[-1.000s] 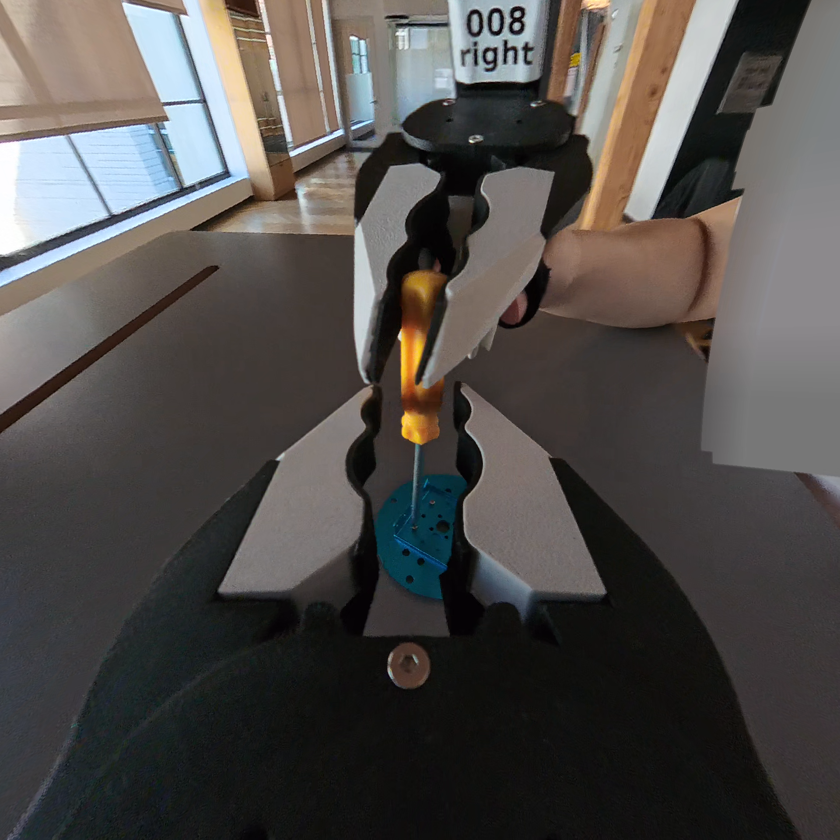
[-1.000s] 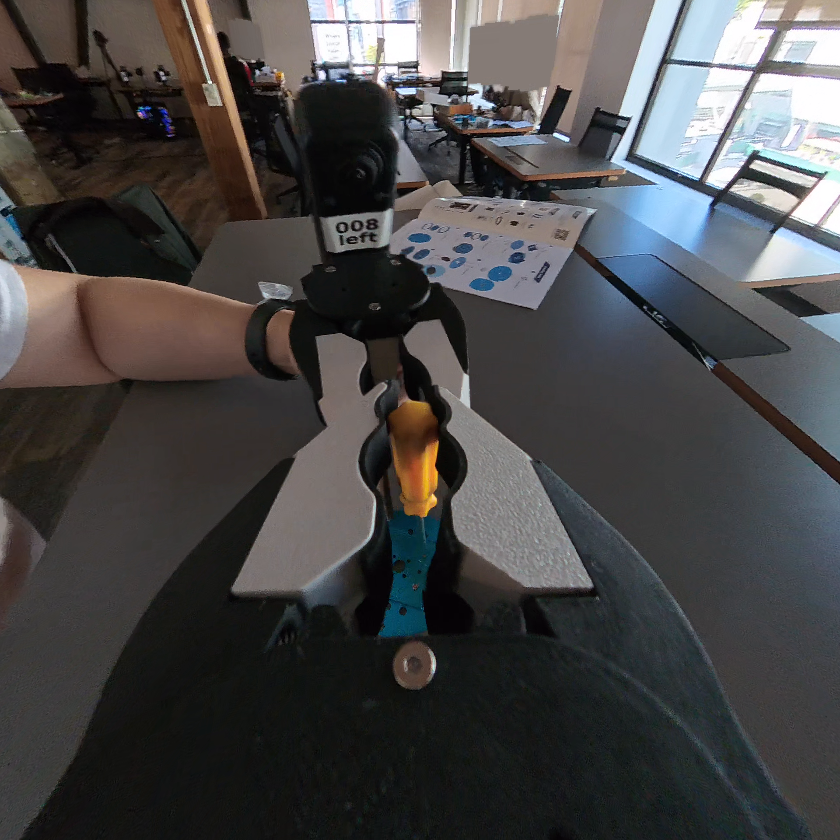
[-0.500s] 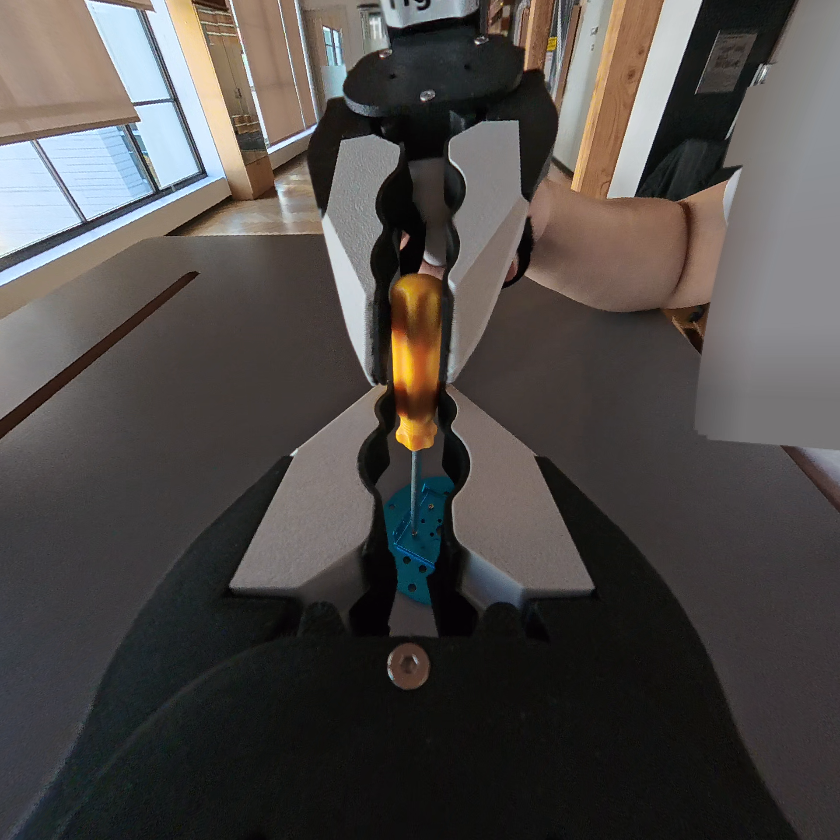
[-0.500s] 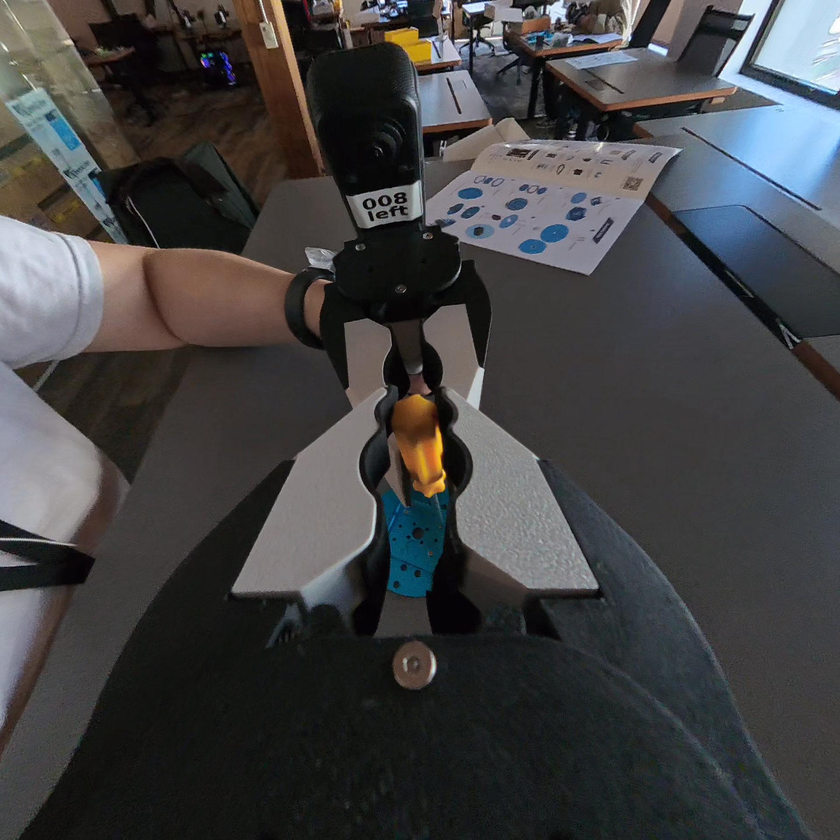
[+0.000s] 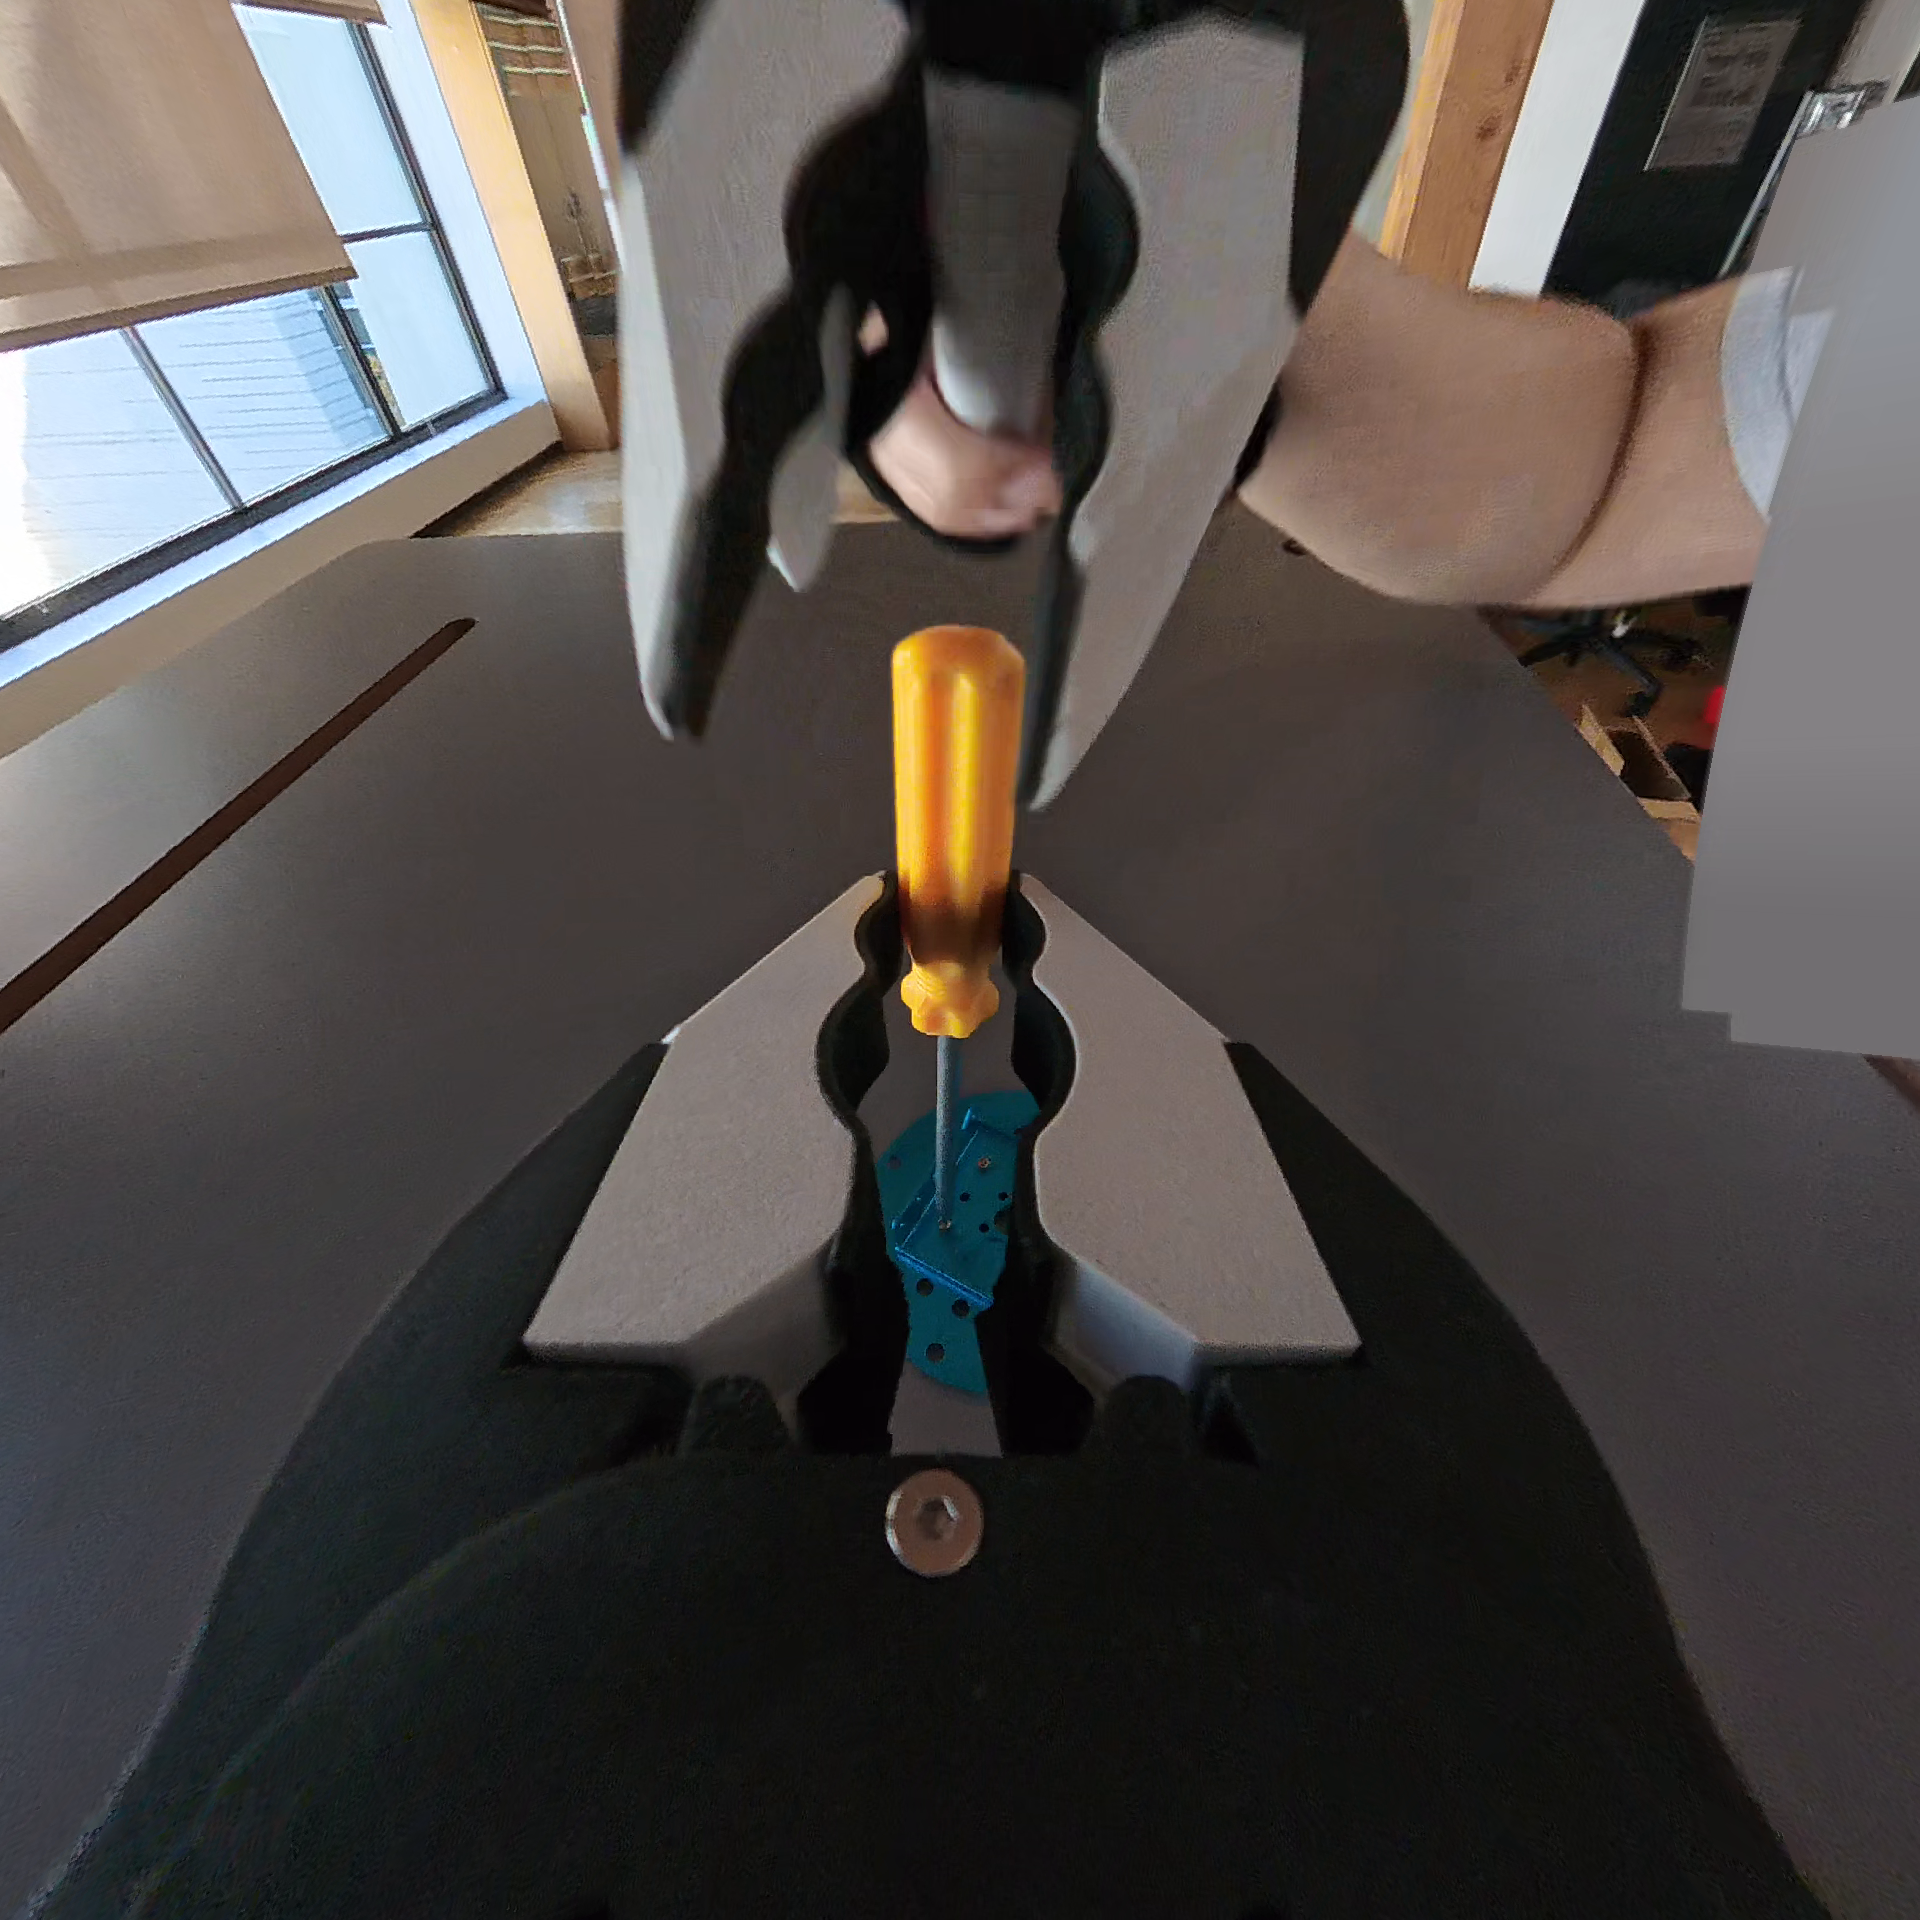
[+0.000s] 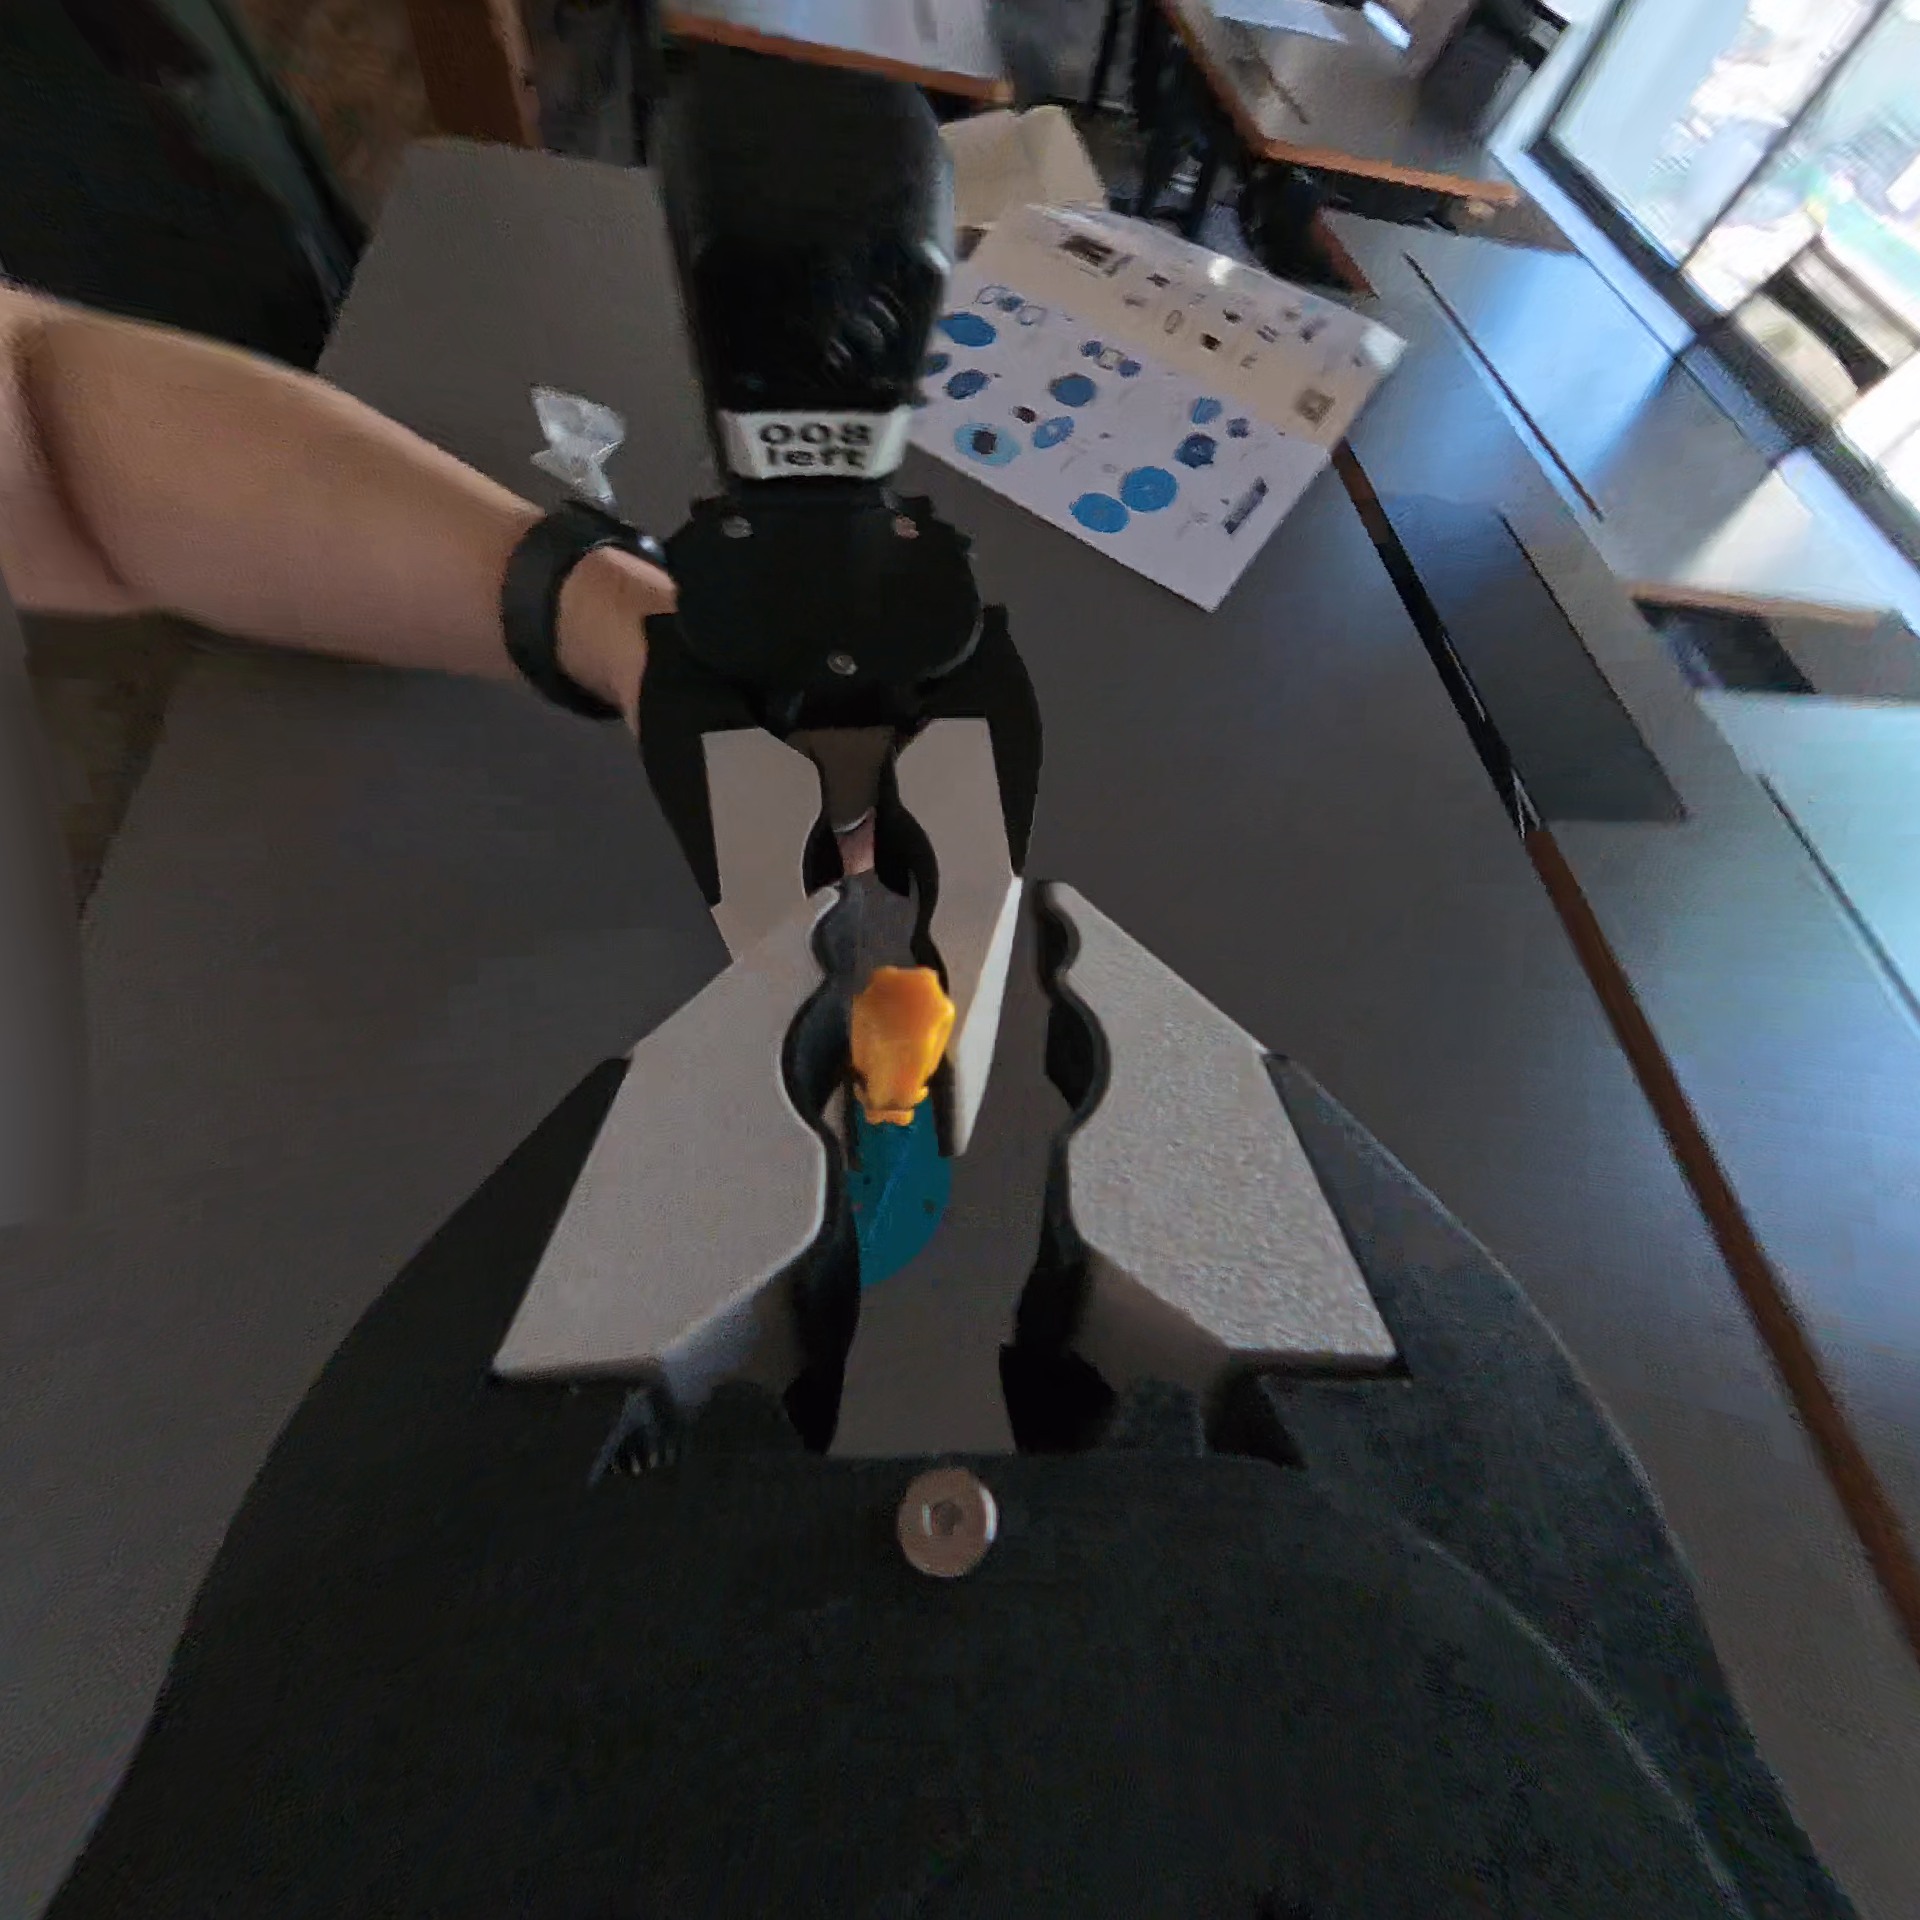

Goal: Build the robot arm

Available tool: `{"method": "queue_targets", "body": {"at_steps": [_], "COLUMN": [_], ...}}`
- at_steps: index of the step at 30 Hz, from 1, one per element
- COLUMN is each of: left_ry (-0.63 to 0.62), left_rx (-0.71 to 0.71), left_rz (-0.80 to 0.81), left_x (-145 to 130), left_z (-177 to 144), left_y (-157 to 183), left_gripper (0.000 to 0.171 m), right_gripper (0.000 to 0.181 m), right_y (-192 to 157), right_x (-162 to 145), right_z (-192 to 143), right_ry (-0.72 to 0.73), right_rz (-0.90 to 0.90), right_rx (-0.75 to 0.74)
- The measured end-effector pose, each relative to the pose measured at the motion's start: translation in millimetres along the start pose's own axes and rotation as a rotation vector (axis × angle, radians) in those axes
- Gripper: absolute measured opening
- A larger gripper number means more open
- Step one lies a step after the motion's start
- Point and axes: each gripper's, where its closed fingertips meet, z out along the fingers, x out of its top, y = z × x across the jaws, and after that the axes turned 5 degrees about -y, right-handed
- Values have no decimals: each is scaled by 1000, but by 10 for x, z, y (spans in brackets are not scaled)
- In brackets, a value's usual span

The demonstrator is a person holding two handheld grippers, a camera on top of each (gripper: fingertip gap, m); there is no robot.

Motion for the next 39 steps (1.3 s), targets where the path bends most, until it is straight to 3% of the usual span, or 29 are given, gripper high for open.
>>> {"method": "queue_targets", "body": {"at_steps": [3,8,11,16,23,26,28,34,36,39], "left_ry": [6,14,12,13,-2,-2,5,13,9,6], "left_rx": [-13,-20,-24,-29,-10,-11,-22,-29,-26,-21], "left_rz": [-1,-12,-5,-11,-20,-27,-42,-49,-44,-46], "left_x": [0,-4,-2,2,-23,-30,-35,-31,-33,-30], "left_z": [-9,-41,-36,-38,-9,-33,-58,-51,-55,-41], "left_y": [2,-16,-6,-9,-30,-45,-50,-45,-46,-45], "left_gripper": [17,17,17,17,17,17,17,17,17,17], "right_gripper": [43,31,19,17,17,16,17,17,17,17], "right_y": [-169,-159,-113,-102,-60,-58,-64,-47,-35,-34], "right_x": [132,-143,-211,-225,-267,-253,-229,-268,-270,-300], "right_z": [-203,-145,-105,-106,-141,-108,-73,-90,-88,-120], "right_ry": [-117,-544,-662,-775,-883,-871,-847,-850,-860,-951], "right_rz": [-255,-606,-723,-559,-12,166,84,-595,-617,-393], "right_rx": [227,300,287,282,76,90,157,229,236,239]}}
